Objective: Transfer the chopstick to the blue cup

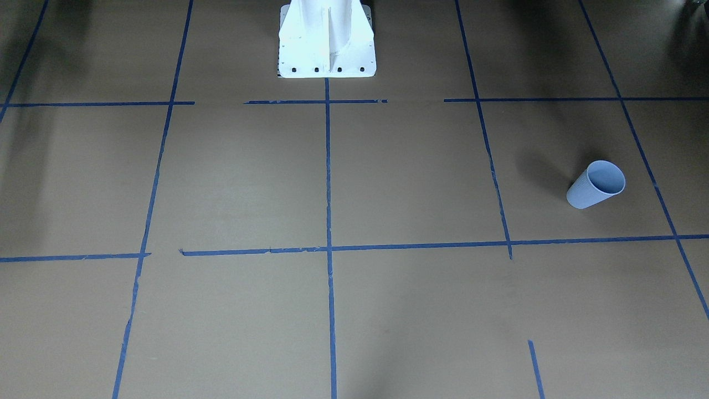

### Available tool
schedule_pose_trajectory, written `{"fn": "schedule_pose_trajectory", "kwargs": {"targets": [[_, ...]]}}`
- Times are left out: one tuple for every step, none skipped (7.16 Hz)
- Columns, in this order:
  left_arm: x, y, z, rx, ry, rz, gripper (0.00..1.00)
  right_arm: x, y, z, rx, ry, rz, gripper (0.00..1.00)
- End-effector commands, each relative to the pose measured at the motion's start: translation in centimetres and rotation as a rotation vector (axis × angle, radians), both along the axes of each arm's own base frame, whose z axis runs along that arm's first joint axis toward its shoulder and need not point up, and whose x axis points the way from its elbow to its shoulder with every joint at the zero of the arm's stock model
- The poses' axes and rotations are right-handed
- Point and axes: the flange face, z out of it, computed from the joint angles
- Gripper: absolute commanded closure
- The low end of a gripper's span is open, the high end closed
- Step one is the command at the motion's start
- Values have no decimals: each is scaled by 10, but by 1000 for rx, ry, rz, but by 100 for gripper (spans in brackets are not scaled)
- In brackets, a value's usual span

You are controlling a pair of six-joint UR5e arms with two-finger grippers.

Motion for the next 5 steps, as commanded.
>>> {"fn": "schedule_pose_trajectory", "kwargs": {"targets": [[8,3,2,22,-3,16,0,0,0,4,-9,-2,-1,0],[28,2,-4,44,4,46,0,0,0,3,-5,-2,-1,0],[49,-1,-7,-14,11,25,0,0,0,4,-8,0,-1,0],[73,-6,-8,-9,8,47,0,0,0,3,-7,-2,0,0],[92,-11,-6,-11,14,47,0,0,0,3,-6,-2,-1,0]]}}
